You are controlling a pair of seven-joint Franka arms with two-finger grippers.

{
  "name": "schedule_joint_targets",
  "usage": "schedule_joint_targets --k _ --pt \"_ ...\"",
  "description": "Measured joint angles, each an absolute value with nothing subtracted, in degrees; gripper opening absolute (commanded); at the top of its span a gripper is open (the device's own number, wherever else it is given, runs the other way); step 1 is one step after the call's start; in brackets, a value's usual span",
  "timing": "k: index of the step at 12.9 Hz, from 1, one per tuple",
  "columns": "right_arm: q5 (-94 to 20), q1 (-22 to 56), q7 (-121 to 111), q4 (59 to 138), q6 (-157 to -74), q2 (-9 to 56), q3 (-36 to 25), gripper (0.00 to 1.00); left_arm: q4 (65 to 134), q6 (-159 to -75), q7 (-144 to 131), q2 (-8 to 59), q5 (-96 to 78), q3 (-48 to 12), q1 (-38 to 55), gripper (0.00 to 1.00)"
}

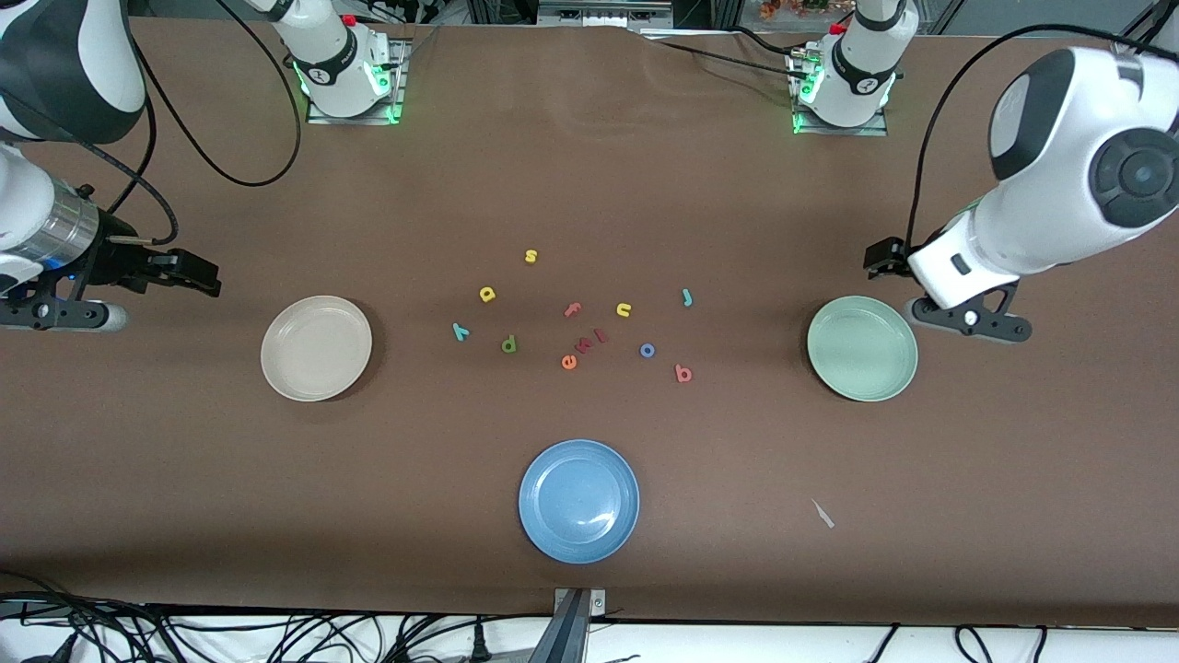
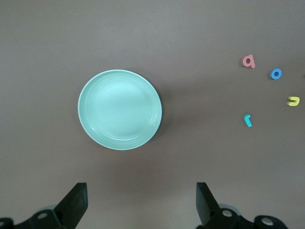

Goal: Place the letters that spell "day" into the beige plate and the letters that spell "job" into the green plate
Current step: 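Reach the left gripper to pink a while the right gripper approaches letters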

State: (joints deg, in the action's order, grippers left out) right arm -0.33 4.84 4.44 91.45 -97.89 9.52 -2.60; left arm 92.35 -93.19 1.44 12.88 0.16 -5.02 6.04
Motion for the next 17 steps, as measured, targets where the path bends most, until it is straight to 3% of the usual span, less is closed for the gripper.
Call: schedule_joint_targets --k 7,17 --pt "-0.6 7.9 13.5 91.5 -96.8 9.5 -2.2 1.00 89.8 -98.5 1.3 21.4 -3.0 -5.3 11.7 1.00" --pt "-0.6 16.7 28.8 91.6 -97.1 11.3 -2.0 1.00 89.2 -120.2 -13.4 36.7 -3.8 -5.4 18.8 1.00"
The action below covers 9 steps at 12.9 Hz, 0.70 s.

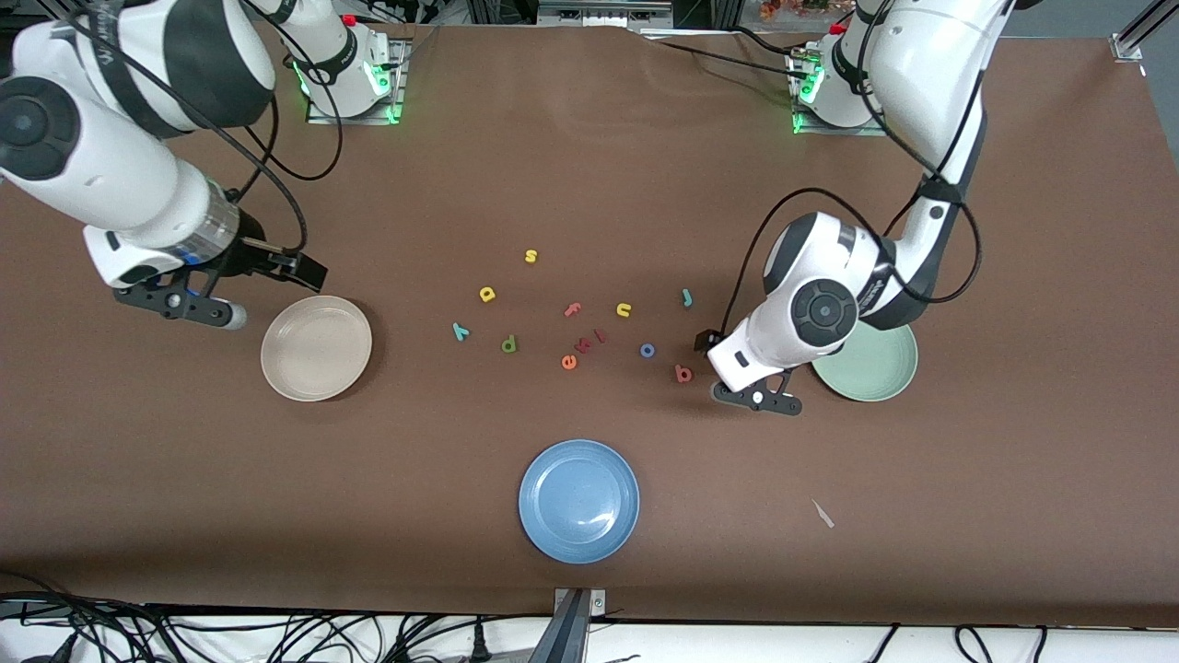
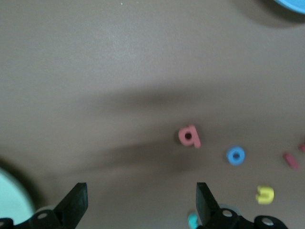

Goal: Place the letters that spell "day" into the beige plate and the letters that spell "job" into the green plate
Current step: 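Reach the left gripper to pink a while the right gripper approaches letters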

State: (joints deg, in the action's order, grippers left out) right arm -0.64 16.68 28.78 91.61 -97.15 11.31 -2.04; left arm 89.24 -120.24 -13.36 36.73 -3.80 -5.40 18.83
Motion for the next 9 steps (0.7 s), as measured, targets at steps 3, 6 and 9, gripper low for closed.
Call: schedule_joint_targets --k 3,6,9 --pt "-0.6 20.7 29.2 91.6 -97.4 13.2 -2.0 1.00 87.2 -121.6 -22.0 39.4 -3.8 -5.4 20.7 1.00" --pt "-0.6 23.3 28.6 91.7 -97.4 14.7 -2.0 1.00 84.1 -121.6 -29.1 42.3 -3.8 -5.2 23.3 0.97" --pt "-0.6 25.5 28.5 92.0 -97.5 15.9 -2.0 1.00 82.5 -121.7 -30.7 44.3 -3.8 -4.9 23.8 0.73"
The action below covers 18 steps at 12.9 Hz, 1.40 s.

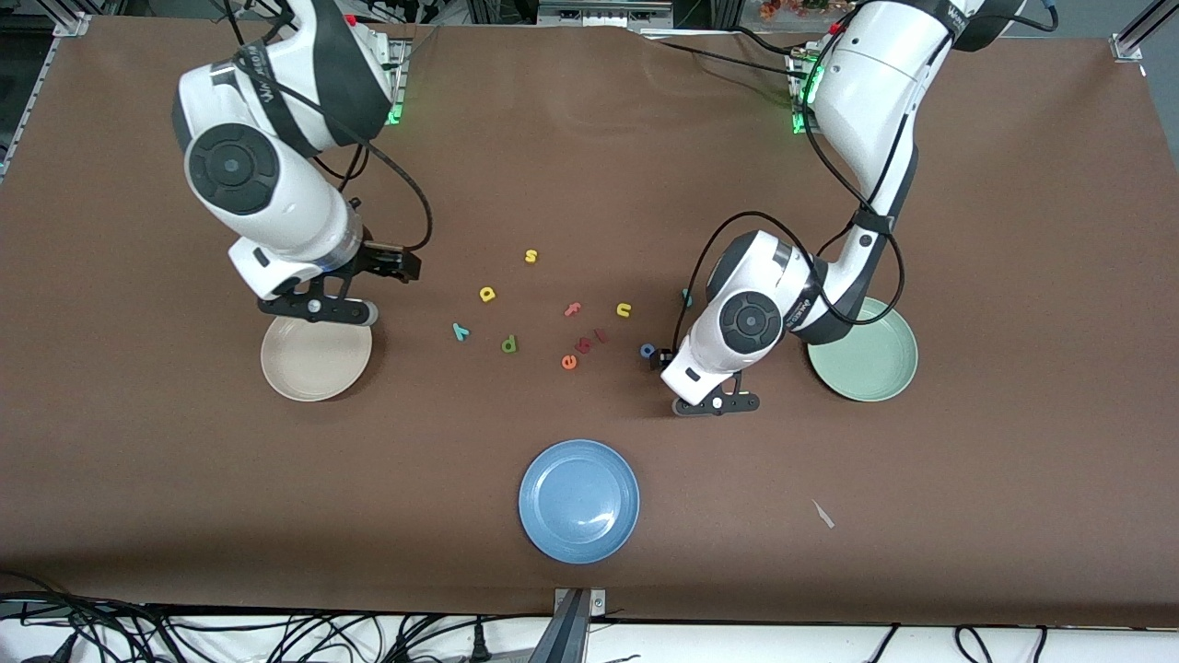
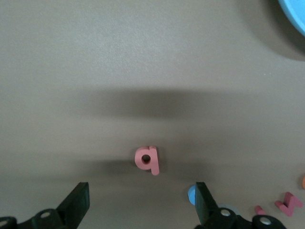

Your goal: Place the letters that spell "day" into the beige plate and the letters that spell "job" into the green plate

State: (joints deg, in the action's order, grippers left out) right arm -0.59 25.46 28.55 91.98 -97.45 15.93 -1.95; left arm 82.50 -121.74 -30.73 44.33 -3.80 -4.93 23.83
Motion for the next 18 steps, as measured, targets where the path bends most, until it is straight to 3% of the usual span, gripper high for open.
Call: schedule_joint_targets --k 2,5,8,13,18 --pt "-0.6 26.2 28.5 93.1 -97.5 16.0 -1.9 1.00 82.3 -124.0 -30.8 45.0 -3.8 -4.7 23.8 0.67" --pt "-0.6 26.8 28.7 95.8 -99.6 15.9 -1.5 1.00 82.3 -125.9 -30.9 46.6 -3.8 -4.7 23.9 0.67" --pt "-0.6 27.2 31.3 101.7 -106.5 15.1 0.8 1.00 82.3 -126.2 -30.9 47.7 -3.8 -4.5 23.9 0.66" --pt "-0.6 27.3 31.9 111.0 -116.9 13.9 3.4 1.00 82.3 -126.3 -31.0 48.1 -3.8 -4.5 24.0 0.56" --pt "-0.6 27.3 31.9 116.2 -125.1 14.6 5.5 1.00 82.3 -126.3 -31.1 48.9 -3.8 -4.5 24.0 0.49"
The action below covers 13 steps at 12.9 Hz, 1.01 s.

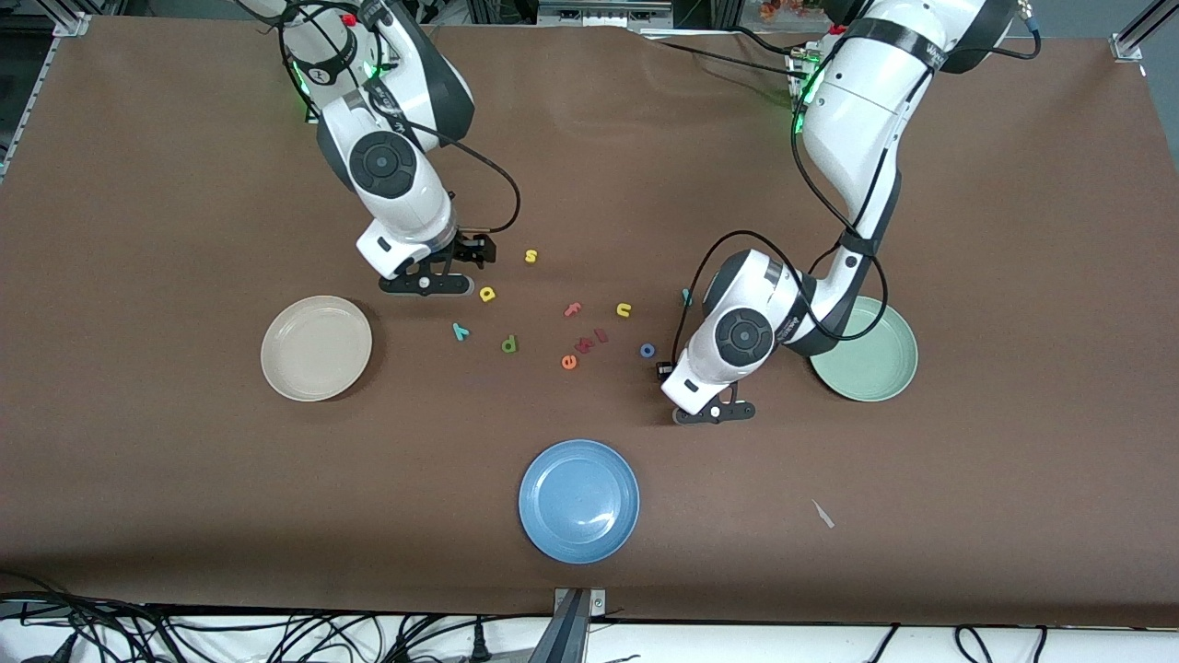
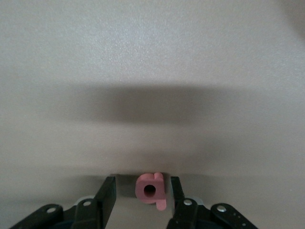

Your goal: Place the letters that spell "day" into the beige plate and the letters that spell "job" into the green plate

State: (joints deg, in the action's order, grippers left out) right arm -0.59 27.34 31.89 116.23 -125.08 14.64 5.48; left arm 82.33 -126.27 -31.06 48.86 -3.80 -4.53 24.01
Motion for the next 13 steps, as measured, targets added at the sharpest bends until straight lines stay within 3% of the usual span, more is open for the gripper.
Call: schedule_joint_targets --k 2,3,5,7,13 --pt "-0.6 27.4 31.8 117.4 -128.4 16.4 6.1 1.00 82.3 -126.3 -31.1 49.1 -3.8 -4.5 24.0 0.48" --pt "-0.5 27.4 31.3 117.6 -129.3 17.5 6.6 1.00 82.3 -126.3 -31.1 49.1 -3.8 -4.6 24.0 0.41" --pt "-0.5 27.6 29.5 117.7 -130.2 19.3 7.0 1.00 82.2 -126.3 -31.1 49.1 -3.8 -4.6 24.0 0.15" --pt "-0.1 27.8 27.9 117.7 -130.8 20.8 7.0 1.00 82.2 -126.3 -31.1 49.1 -3.8 -4.6 24.0 0.03" --pt "5.1 28.1 23.9 117.7 -135.5 25.4 7.0 0.99 81.5 -126.4 -31.1 49.1 -3.8 -4.6 24.0 0.01"
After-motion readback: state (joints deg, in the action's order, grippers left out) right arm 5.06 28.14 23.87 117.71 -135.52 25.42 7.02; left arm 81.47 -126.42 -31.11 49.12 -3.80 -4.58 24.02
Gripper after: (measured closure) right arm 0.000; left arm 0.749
